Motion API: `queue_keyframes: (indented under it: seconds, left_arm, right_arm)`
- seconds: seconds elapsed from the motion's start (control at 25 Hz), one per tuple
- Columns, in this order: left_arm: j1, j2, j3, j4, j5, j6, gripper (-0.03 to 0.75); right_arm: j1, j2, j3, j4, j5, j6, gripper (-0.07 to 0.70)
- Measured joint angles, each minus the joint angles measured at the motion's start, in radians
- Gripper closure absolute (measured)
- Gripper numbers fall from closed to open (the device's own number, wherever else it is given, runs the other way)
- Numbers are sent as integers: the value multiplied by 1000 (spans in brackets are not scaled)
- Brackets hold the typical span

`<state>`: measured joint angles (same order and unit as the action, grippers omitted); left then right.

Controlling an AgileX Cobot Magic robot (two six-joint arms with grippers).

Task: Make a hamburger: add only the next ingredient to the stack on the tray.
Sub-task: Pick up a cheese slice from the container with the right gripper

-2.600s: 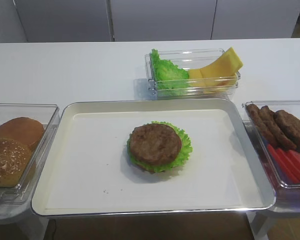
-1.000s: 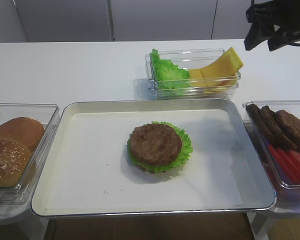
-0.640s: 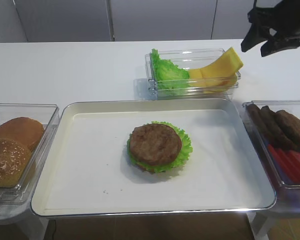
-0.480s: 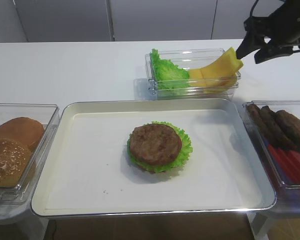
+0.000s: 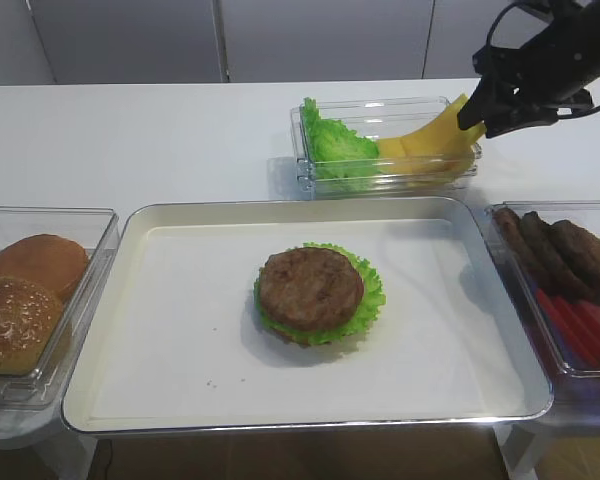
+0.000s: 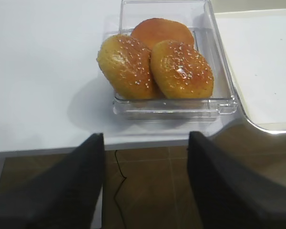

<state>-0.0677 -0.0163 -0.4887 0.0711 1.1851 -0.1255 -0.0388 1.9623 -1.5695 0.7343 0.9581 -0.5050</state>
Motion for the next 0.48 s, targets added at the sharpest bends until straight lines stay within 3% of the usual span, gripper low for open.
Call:
queue_keyframes:
  seconds: [0.2,0.48]
  left_arm:
    - [0,0,0,0,0,0,304]
    - [0,0,0,0,0,0,304]
  right_arm:
    - [0,6,-1,11,-10,-4,348]
    - [0,6,-2,13,-10,-6,570]
